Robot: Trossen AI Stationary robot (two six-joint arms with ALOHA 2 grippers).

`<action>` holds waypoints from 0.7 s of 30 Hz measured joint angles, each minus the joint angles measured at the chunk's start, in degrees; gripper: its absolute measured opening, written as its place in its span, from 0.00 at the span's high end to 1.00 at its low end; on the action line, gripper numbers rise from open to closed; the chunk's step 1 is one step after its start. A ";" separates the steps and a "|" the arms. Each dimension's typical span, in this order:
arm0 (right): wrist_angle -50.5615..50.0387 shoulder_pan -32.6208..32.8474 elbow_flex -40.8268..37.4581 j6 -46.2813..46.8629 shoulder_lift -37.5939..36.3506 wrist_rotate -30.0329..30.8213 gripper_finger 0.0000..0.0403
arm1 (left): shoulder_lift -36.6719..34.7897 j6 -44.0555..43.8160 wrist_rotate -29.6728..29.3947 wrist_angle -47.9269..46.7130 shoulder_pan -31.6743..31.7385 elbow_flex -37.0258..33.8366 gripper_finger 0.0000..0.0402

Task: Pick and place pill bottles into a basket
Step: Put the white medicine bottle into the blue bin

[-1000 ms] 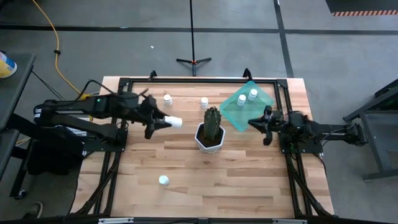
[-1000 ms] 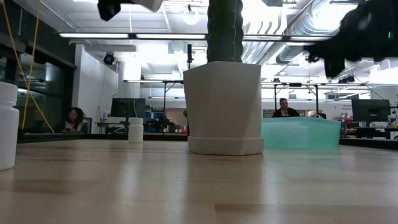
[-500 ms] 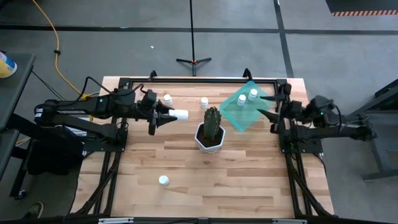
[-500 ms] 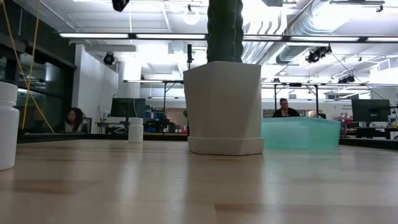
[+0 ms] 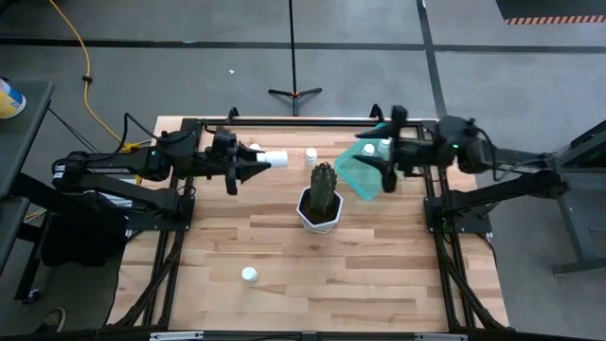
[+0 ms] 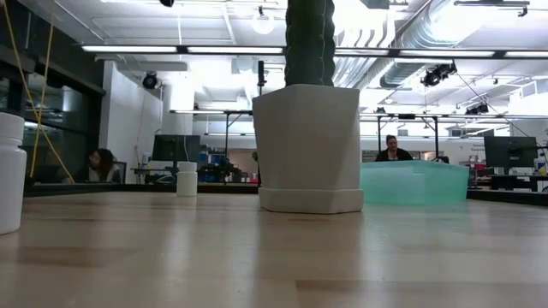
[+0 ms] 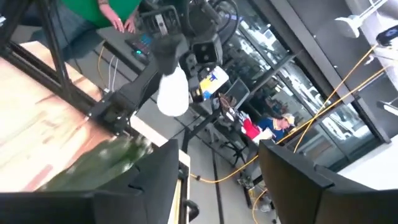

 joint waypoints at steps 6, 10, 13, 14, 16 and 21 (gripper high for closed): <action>-2.45 1.32 8.61 -3.57 9.17 4.09 0.49 | 0.02 -1.14 -6.67 0.16 0.00 0.00 0.49; -5.91 3.19 14.64 -5.97 15.68 13.06 0.49 | 0.02 -1.17 -13.75 0.16 0.00 0.00 0.49; -8.42 3.89 19.46 -6.65 20.06 18.83 0.49 | 0.02 -1.15 -17.85 0.17 0.02 0.00 0.49; -9.35 4.07 20.98 -7.15 21.63 19.86 0.48 | 0.02 -1.17 -18.76 0.16 0.00 0.00 0.49; -11.45 4.23 23.86 -7.84 24.28 20.59 0.48 | 0.58 -1.17 -19.80 0.58 0.00 0.00 0.49; -15.54 4.42 30.70 -9.53 30.06 20.45 0.46 | 2.89 -1.19 -22.20 3.50 0.02 0.00 0.49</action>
